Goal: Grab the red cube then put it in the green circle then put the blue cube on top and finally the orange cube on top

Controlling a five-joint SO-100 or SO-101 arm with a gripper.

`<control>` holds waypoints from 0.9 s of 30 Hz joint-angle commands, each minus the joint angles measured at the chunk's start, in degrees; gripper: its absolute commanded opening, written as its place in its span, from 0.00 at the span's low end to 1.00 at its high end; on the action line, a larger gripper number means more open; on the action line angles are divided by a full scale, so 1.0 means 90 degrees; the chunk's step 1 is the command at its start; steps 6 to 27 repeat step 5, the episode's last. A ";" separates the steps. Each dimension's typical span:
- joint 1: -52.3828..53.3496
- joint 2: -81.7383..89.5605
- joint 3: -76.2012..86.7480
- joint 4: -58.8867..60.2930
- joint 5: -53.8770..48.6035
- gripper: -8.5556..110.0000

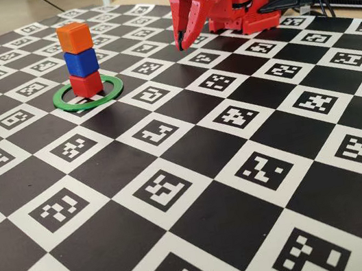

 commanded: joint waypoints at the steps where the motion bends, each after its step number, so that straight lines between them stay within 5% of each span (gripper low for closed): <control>1: 0.0010 0.0322 0.0361 0.0615 -0.0029 0.03; 27: 0.0010 0.0322 0.0361 0.0615 -0.0029 0.03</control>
